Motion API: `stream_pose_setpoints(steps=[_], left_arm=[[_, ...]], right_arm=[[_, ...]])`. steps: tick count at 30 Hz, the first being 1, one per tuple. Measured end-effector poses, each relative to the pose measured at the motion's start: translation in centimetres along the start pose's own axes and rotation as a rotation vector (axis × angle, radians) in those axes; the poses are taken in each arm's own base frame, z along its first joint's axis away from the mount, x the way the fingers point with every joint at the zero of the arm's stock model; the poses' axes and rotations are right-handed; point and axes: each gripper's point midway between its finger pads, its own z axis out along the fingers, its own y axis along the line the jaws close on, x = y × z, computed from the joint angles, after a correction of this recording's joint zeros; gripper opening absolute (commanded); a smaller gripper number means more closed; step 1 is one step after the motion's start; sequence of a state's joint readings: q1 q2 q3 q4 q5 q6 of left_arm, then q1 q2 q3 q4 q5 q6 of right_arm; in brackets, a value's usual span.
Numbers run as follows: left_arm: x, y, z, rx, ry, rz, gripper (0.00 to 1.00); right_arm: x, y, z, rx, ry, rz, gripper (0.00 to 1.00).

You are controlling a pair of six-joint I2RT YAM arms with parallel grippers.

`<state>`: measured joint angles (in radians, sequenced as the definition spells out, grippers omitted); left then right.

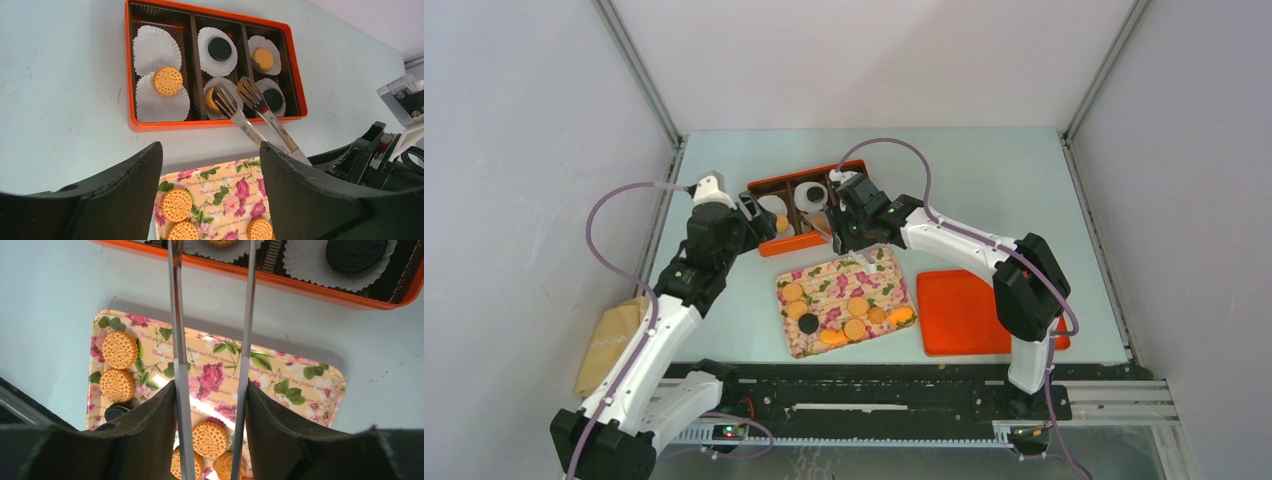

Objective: Pack the cookies

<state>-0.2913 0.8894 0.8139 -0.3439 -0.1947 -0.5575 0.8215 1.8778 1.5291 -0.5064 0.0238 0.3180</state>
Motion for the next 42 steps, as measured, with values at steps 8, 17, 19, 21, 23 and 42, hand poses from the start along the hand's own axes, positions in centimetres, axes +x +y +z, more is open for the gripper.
stream_pose_setpoints(steps=[8, 17, 19, 21, 23, 42], left_arm=[[-0.1, -0.4, 0.0, 0.022, 0.001, -0.002, 0.77], [-0.3, -0.7, 0.0, 0.032, -0.008, -0.004, 0.77], [-0.3, -0.7, -0.1, 0.032, -0.008, -0.004, 0.77], [-0.3, -0.7, -0.1, 0.033, -0.009, -0.005, 0.77], [-0.4, -0.7, -0.1, 0.034, -0.011, -0.005, 0.77], [-1.3, -1.9, -1.8, 0.109, -0.039, -0.025, 0.77]], right_arm=[[-0.3, 0.1, -0.1, 0.001, -0.008, 0.001, 0.55], [-2.3, 1.6, -5.8, -0.028, -0.117, -0.025, 0.54], [-2.7, 2.7, -8.3, -0.052, -0.161, -0.040, 0.53], [-2.6, 3.7, -10.3, -0.076, -0.192, -0.058, 0.53], [-1.1, 4.4, -11.7, -0.090, -0.194, -0.082, 0.53], [18.7, 1.1, -12.2, 0.056, 0.156, -0.103, 0.54]])
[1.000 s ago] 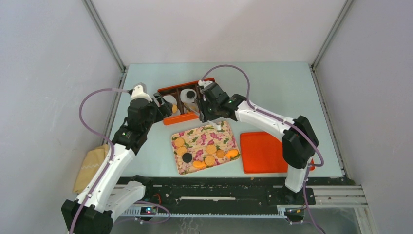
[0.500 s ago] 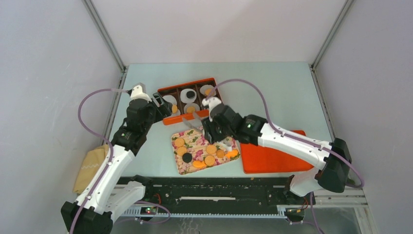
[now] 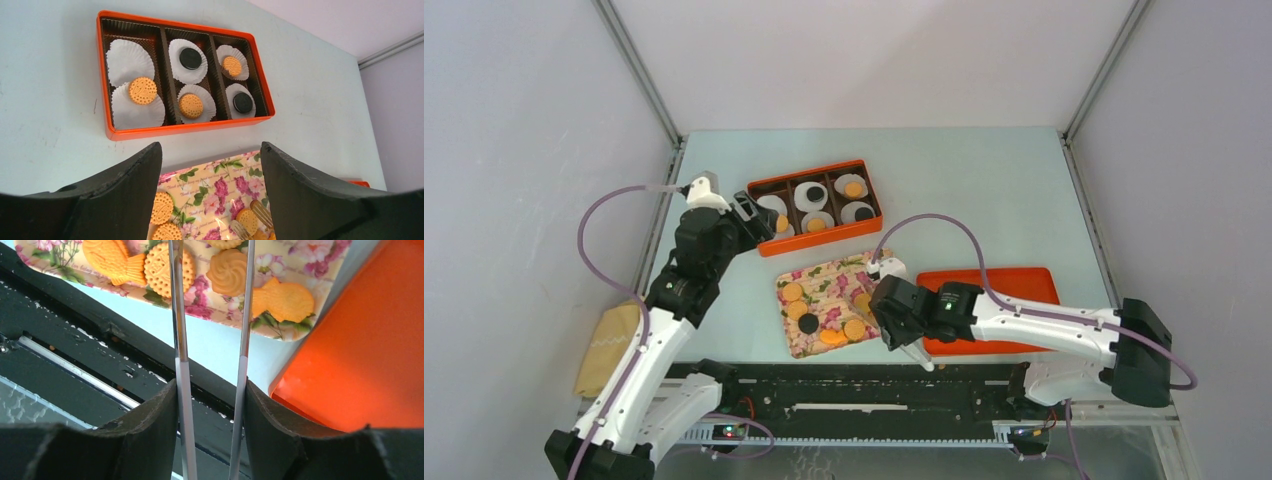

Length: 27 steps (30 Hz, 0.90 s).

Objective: Pack the cookies

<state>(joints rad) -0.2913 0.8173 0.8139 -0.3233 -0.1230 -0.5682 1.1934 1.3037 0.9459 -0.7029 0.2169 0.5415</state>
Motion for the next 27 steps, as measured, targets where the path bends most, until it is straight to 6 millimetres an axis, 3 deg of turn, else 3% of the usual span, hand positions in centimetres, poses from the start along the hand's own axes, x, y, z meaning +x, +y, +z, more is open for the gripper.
stream_pose_setpoints(steps=[11, 18, 20, 24, 27], left_arm=[[-0.6, -0.4, -0.8, 0.023, -0.022, -0.012, 0.77], [-0.7, -0.5, -1.2, 0.030, -0.025, -0.014, 0.77], [-0.6, -0.5, -1.2, 0.031, -0.022, -0.013, 0.77], [-0.6, -0.5, -1.3, 0.031, -0.023, -0.015, 0.77], [-0.6, -0.5, -1.4, 0.027, -0.024, -0.017, 0.77]], right_arm=[[0.5, -0.7, -0.7, 0.032, -0.009, 0.045, 0.53], [1.0, -0.6, -0.9, 0.038, 0.004, 0.041, 0.29], [0.8, -0.7, -0.9, 0.038, 0.001, 0.042, 0.27], [-0.8, -0.9, -1.4, 0.036, -0.021, 0.043, 0.26], [-4.6, -0.4, -2.5, 0.011, -0.093, 0.054, 0.26]])
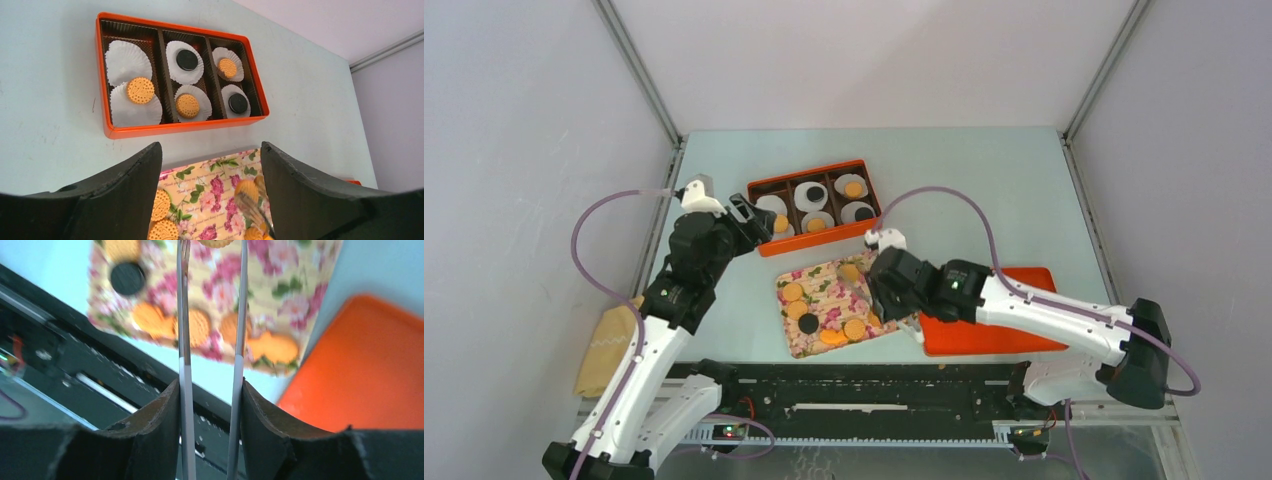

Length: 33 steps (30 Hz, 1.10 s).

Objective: Pack the cookies

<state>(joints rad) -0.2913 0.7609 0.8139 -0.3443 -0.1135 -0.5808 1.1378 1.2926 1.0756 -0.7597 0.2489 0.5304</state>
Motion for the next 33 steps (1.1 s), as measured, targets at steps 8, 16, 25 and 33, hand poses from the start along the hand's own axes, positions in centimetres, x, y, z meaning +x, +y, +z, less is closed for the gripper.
stream_pose_setpoints(steps=[8, 16, 25, 33], left_arm=[[0.8, 1.7, 0.7, -0.086, 0.024, 0.005, 0.76], [-2.6, 2.0, 0.4, -0.147, -0.050, -0.009, 0.76], [-2.4, 5.7, 4.5, -0.284, -0.010, -0.047, 0.75], [0.4, 7.1, 7.3, -0.328, 0.089, -0.049, 0.75]], right_arm=[[-12.7, 1.4, 0.0, -0.078, -0.198, 0.036, 0.25], [-21.7, 3.1, 8.2, -0.129, -0.196, 0.000, 0.23], [-24.9, 1.2, 12.2, -0.185, -0.145, -0.004, 0.23], [-20.7, 0.2, 12.3, -0.247, -0.033, -0.005, 0.23]])
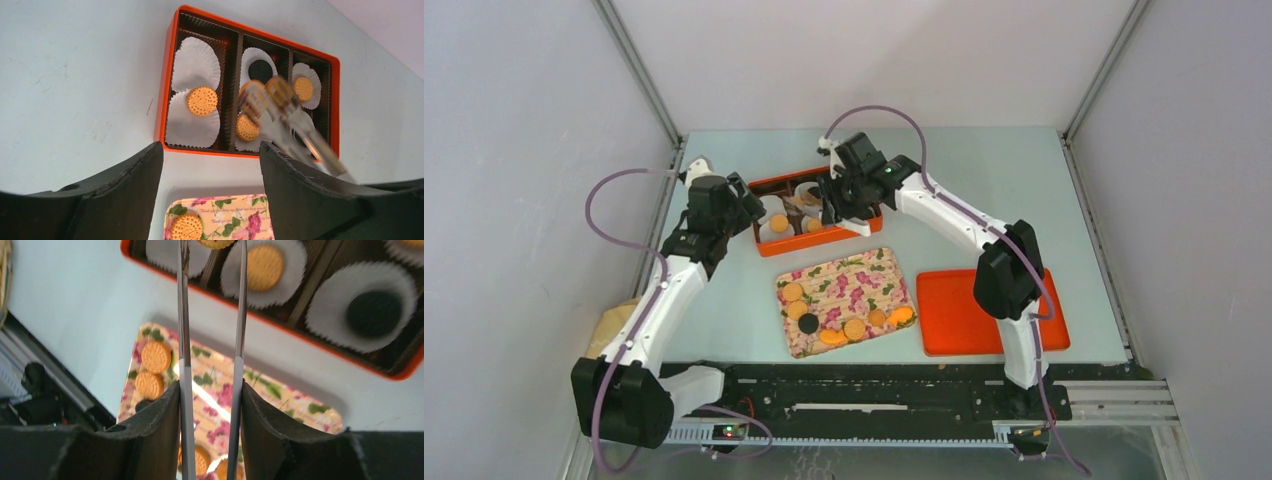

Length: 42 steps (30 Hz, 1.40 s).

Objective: Pack the cookies

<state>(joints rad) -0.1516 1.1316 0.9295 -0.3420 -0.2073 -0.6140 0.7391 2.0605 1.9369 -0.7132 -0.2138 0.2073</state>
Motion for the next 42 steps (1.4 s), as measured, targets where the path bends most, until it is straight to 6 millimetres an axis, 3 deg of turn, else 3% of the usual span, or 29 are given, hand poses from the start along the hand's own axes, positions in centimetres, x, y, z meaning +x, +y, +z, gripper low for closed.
stream_pose_setpoints(steps=[5, 8, 15, 25, 35, 42], left_arm=[[-0.2, -0.4, 0.2, 0.015, -0.005, -0.004, 0.75], [-0.4, -0.6, 0.1, 0.024, -0.013, -0.013, 0.75], [-1.2, -1.0, -1.5, 0.066, -0.051, -0.025, 0.75], [-1.2, -1.0, -1.9, 0.074, -0.057, -0.025, 0.75], [-1.3, -1.0, -2.1, 0.079, -0.065, -0.027, 0.75], [-1.3, -1.0, -2.1, 0.077, -0.063, -0.027, 0.76]], right_arm=[[5.1, 1.6, 1.0, -0.042, 0.115, -0.005, 0.23], [6.6, 2.9, 1.4, -0.055, 0.146, -0.029, 0.23], [6.2, 3.7, 1.6, -0.053, 0.119, -0.071, 0.23], [1.6, 4.0, 1.7, -0.046, 0.019, -0.115, 0.23], [3.1, 4.2, 2.9, -0.043, 0.073, -0.121, 0.25], [3.3, 4.8, 2.9, -0.064, 0.080, -0.124, 0.38]])
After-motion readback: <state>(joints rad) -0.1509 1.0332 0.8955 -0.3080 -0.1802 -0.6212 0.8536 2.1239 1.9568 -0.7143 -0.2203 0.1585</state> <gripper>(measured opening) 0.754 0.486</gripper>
